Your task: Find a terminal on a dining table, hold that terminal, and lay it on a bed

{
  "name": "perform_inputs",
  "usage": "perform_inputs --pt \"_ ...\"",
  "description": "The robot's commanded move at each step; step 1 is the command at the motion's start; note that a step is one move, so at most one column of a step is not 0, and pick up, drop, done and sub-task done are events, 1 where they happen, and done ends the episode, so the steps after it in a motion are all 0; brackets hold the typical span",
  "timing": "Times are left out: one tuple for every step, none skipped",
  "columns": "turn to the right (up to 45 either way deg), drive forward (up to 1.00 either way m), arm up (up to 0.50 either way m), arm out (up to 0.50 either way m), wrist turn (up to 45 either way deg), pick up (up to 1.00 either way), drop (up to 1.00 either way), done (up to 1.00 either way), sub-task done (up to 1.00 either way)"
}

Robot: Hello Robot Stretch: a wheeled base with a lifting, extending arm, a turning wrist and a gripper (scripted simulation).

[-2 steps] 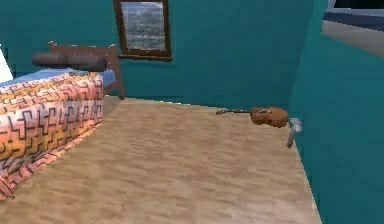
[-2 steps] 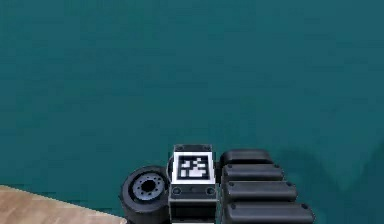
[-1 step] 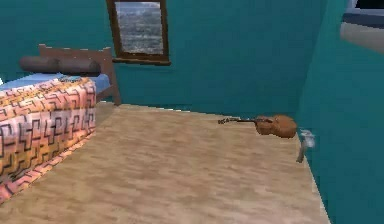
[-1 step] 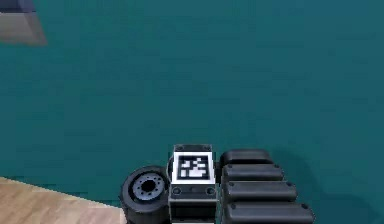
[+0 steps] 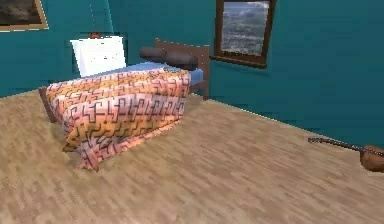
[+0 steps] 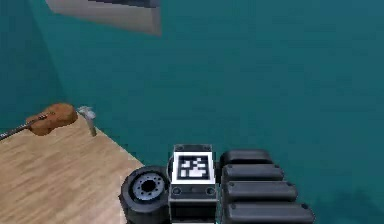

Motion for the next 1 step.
perform_inputs --pt "0.0 0.45 0.00 0.00 0.0 0.00 0.00 0.00 0.00"
